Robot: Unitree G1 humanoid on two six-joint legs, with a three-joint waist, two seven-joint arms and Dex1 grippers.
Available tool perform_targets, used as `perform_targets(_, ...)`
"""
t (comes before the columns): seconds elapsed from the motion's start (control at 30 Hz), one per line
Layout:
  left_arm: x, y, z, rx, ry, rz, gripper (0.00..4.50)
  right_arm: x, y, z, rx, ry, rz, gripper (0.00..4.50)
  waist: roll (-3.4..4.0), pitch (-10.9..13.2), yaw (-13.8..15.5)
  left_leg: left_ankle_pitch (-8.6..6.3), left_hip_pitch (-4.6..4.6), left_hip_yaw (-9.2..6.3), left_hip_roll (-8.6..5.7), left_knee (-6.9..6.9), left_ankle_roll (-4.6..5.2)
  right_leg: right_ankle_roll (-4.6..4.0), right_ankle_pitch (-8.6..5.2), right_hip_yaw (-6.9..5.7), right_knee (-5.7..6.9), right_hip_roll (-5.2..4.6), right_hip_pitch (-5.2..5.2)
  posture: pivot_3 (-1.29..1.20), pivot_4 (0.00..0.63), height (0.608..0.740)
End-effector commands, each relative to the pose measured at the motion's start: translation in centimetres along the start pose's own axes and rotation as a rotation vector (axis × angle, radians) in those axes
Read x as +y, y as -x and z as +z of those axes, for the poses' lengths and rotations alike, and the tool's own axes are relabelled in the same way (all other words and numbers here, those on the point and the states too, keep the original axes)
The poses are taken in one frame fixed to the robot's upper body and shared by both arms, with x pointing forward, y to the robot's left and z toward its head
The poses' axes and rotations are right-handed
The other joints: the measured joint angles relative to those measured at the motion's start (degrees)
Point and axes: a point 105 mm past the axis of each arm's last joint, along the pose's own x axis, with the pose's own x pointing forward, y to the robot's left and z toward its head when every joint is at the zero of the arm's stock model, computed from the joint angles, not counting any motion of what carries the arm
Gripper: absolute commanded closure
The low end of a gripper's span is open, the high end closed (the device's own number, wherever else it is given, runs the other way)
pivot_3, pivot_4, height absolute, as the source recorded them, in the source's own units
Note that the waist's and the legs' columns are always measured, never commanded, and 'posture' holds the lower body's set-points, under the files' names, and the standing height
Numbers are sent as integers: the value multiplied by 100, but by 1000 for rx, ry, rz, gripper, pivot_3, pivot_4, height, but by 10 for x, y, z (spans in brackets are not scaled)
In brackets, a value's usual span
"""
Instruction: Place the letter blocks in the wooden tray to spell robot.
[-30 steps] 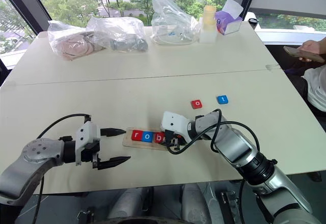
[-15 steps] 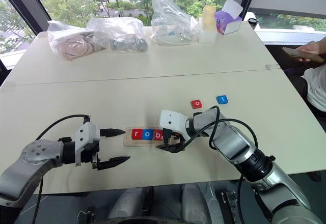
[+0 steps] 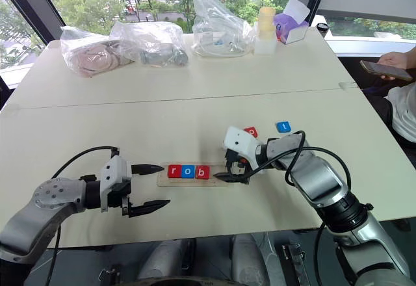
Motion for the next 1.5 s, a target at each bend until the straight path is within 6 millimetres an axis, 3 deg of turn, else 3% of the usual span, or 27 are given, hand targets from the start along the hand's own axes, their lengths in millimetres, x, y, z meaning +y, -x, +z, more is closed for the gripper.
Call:
perform_targets(0.03,0,1,5,-11,-27,3,0,6,-7,7,-31,17,11,48,0,0,2,0,0,0,0,0,0,-1,0,0,0,0,0,0,150,740)
perform_targets(0.37,-2,6,5,-1,-22,13,0,-8,-24,0,-28,18,-71,48,-2,-1,2,0,1,1,-1,1,0,0,0,1,5,1,-2,0,150,740)
perform_targets(1.23,1,4,7,-5,-30,5,0,-13,-25,22,-87,11,-70,48,-2,-1,-6,2,3,1,0,2,-4,0,0,2,20,3,-7,0,150,740)
perform_targets(1.33,1,3,7,-6,-32,6,0,-13,-22,23,-90,18,-75,48,-2,-1,-5,2,3,1,-1,2,-4,0,0,2,20,2,-7,0,150,740)
perform_targets(1.43,2,3,7,-9,-32,8,0,-20,5,29,-115,6,-129,48,1,1,8,2,0,1,-1,2,-4,0,0,2,20,1,-10,0,150,740)
perform_targets(1.5,2,3,7,-10,-30,8,0,-39,26,33,-145,-53,-261,48,-1,0,15,2,-4,1,-2,4,-4,1,0,2,18,0,-11,0,150,740)
